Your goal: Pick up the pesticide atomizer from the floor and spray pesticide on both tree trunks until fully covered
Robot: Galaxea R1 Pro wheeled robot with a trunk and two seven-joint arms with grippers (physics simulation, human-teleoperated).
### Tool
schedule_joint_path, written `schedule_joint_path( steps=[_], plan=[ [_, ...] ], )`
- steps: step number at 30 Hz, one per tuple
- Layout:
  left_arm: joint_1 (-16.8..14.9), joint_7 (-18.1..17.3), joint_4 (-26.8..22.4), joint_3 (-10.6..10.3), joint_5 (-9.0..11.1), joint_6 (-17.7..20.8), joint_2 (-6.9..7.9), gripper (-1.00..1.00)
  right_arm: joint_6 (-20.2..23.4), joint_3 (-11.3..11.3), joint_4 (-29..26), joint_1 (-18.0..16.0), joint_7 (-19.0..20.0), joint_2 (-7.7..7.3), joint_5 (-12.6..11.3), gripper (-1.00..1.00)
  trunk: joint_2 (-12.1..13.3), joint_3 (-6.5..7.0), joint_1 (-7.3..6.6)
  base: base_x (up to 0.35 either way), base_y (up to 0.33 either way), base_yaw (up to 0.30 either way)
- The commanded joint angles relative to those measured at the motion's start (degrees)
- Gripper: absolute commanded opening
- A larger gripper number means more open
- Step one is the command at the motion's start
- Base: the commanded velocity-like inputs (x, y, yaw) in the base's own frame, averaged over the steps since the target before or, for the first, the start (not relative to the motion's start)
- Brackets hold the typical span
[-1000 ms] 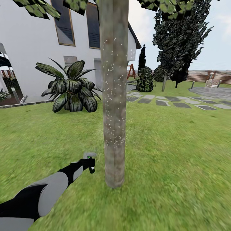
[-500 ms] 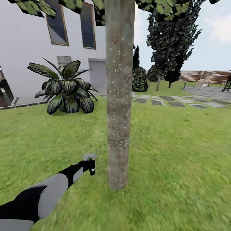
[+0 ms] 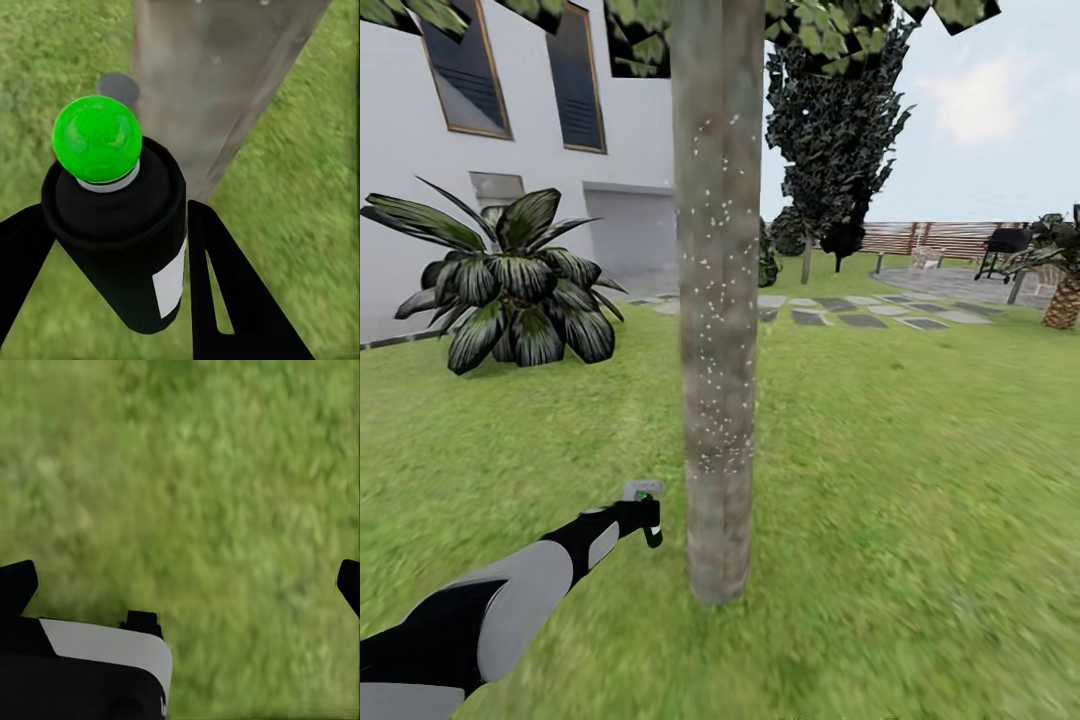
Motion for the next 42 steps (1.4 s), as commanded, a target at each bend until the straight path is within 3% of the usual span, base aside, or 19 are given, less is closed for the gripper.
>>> schedule_joint_path(
  steps=[1, 16, 42],
  plan=[
    [0.00, -0.01, -0.01, 0.03, 0.01, 0.00, 0.00, -1.00, 0.01, 0.00, -0.01, 0.00, -0.01, 0.00, 0.00, 1.00, 0.00, 0.02, 0.00, 0.007, 0.350, -0.293],
    [0.00, -0.02, -0.01, -0.03, 0.01, -0.01, 0.01, -1.00, 0.02, 0.00, -0.03, 0.00, -0.02, 0.06, 0.00, 1.00, 0.00, 0.23, 0.00, 0.001, 0.350, -0.191],
    [0.00, -0.02, -0.01, -0.01, 0.01, 0.07, 0.01, -1.00, 0.02, 0.00, 0.00, 0.00, -0.02, 0.09, 0.00, 1.00, 0.00, 1.12, 0.00, 0.000, 0.350, -0.274]
  ],
)
